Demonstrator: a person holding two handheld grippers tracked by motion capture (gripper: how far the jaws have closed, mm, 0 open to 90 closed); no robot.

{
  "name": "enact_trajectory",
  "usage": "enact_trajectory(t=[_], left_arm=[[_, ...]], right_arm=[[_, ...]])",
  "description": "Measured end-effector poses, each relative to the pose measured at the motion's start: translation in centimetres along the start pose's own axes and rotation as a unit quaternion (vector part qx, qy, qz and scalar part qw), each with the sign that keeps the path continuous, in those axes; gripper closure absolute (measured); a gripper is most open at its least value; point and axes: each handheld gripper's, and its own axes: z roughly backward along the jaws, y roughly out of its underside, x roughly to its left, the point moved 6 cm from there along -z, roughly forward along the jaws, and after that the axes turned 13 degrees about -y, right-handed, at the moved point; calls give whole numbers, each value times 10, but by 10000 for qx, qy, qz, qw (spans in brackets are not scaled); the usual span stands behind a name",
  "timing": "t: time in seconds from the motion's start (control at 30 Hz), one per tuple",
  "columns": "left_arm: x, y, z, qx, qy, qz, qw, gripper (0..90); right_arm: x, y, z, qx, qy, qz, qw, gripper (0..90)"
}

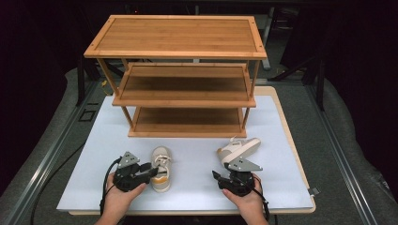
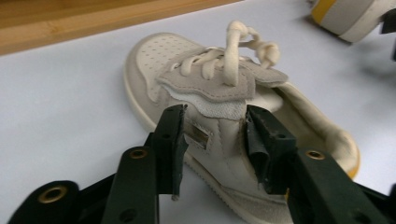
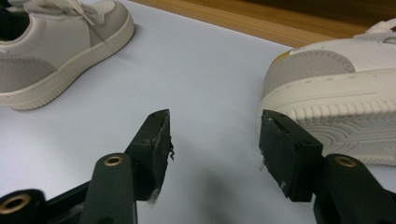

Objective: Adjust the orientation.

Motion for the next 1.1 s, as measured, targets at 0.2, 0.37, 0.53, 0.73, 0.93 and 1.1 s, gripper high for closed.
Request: enact_trajectory(t=[0.2,0.37,0.53,0.73,0.93,1.1], left_arm=[[2,-9,-14,-148,-16,69,9999,627],[3,-8,-17,-148,-24,123,9998,586],[6,-6,-18,-115,89,376,9992,511],[8,-6,-18,-135,125,379,9991,480],[9,-6,-19,-127,131,352,9992,469],[9,-6,-19,-123,147,355,9992,460]], right_arm=[[0,-3,2,-46,40,42,10000,434],[0,-10,8,-206,146,173,9995,433],[-4,-23,20,-491,517,423,9966,411],[-20,-29,17,-464,768,276,9956,381],[-27,-24,14,-342,849,188,9956,377],[-26,-23,15,-325,884,160,9954,376]])
